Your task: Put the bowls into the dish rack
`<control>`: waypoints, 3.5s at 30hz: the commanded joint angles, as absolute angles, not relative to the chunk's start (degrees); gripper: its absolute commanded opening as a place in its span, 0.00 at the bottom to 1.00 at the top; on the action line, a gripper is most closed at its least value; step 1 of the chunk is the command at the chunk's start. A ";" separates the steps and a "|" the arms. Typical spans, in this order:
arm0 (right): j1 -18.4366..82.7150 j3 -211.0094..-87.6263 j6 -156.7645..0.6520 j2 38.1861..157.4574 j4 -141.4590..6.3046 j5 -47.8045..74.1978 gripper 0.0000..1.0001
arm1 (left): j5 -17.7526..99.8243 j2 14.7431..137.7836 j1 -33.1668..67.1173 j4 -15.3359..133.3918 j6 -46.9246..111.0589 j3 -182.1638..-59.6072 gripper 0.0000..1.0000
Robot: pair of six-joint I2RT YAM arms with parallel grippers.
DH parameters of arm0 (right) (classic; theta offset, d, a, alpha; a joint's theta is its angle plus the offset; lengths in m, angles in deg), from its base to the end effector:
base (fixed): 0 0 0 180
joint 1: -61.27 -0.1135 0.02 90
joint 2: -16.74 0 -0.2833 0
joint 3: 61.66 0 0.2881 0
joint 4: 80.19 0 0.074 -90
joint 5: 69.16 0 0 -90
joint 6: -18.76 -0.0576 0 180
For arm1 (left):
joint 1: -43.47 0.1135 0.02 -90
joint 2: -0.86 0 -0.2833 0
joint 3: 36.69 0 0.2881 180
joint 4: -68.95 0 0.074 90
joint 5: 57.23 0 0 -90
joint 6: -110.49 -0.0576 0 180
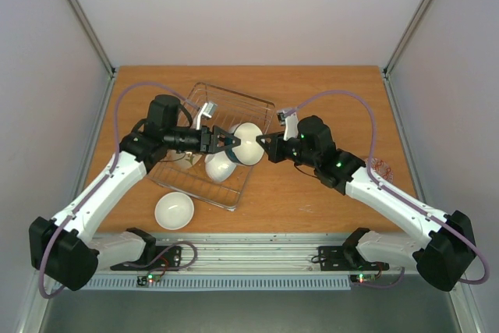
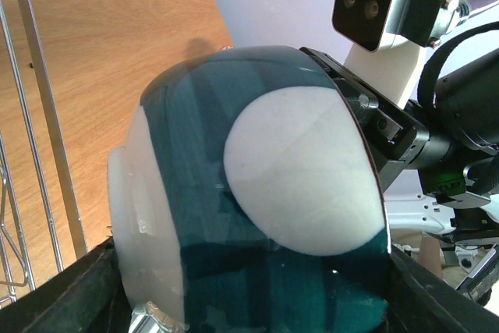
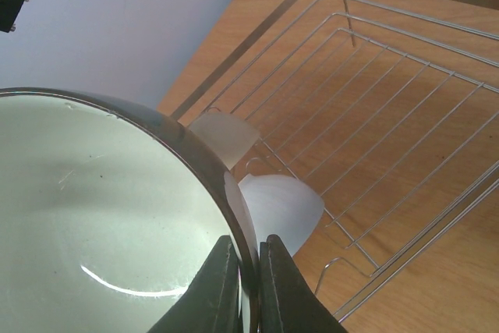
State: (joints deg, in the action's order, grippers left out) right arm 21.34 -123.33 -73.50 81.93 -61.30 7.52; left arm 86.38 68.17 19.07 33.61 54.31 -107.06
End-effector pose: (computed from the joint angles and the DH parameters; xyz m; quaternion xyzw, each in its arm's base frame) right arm 0.2284 0.2085 0.3034 -0.3275 0.7604 0.2888 0.4808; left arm 0.2448 -0.1620 0.3325 0.1527 0.7969 -0.5546 0.1843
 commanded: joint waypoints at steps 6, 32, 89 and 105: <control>20.05 -124.88 -73.88 81.92 -67.74 5.81 0.09 | 92.30 64.58 17.46 38.32 51.52 -107.42 0.00; 20.09 -121.98 -66.67 62.55 -47.86 27.78 0.78 | 32.61 84.97 12.88 9.29 22.48 -136.59 0.00; 20.09 -115.16 -68.72 56.41 -40.41 37.26 0.78 | -8.30 119.85 11.39 25.95 -3.48 -135.98 0.00; 20.08 -115.26 -69.04 55.58 -39.65 38.29 0.78 | -2.48 123.03 11.39 21.23 -1.93 -137.94 0.50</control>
